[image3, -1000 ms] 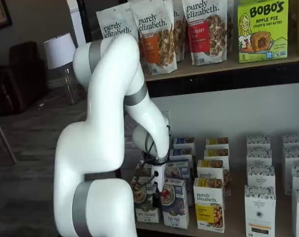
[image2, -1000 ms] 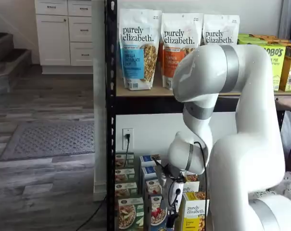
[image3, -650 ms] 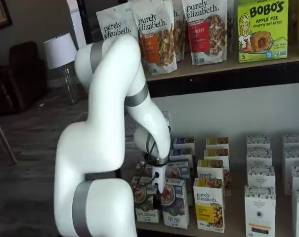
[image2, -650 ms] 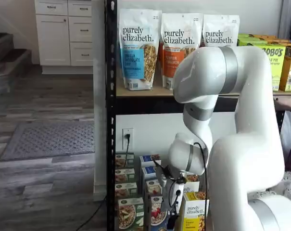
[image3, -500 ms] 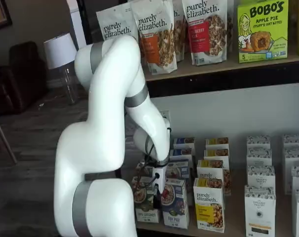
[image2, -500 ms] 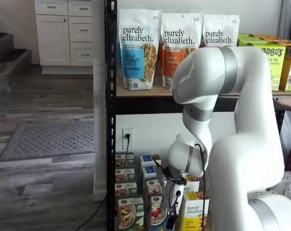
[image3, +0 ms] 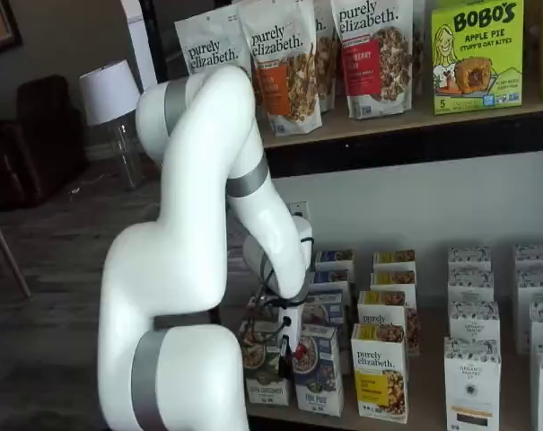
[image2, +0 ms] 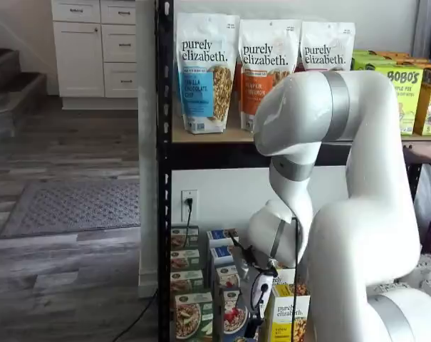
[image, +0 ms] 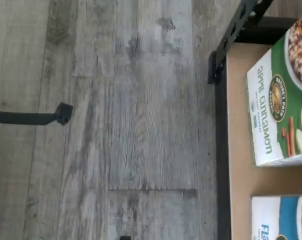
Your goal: Pick up the blue and white box that is on the bottom shelf, the second box from the left
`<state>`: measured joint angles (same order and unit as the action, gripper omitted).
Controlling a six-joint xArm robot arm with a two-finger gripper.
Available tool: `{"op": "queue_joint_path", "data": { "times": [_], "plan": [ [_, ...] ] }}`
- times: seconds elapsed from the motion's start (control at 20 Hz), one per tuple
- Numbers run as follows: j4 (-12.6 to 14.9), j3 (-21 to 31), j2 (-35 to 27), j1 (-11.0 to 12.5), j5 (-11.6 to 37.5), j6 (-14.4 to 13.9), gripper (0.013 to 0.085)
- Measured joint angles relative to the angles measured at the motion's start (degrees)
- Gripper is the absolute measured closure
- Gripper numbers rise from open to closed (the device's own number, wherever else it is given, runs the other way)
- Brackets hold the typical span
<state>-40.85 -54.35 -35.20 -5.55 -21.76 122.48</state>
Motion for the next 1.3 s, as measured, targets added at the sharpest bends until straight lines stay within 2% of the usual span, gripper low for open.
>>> {"op": "queue_joint_path", "data": {
  "times": [0.1, 0.5, 1.1, 1.3],
  "plan": [
    [-1.46, -0.35, -0.21, 0.03, -0.04, 1.34, 0.013],
    [-4.09, -2.83, -1.66, 0.58, -1.26, 3.95, 0.013],
    [-12.15, -5.74, -3.32, 1.8, -1.84, 11.92, 0.013],
    [-11.68, -6.43, -3.86, 1.91, -1.92, 11.58, 0.013]
  ]
}}
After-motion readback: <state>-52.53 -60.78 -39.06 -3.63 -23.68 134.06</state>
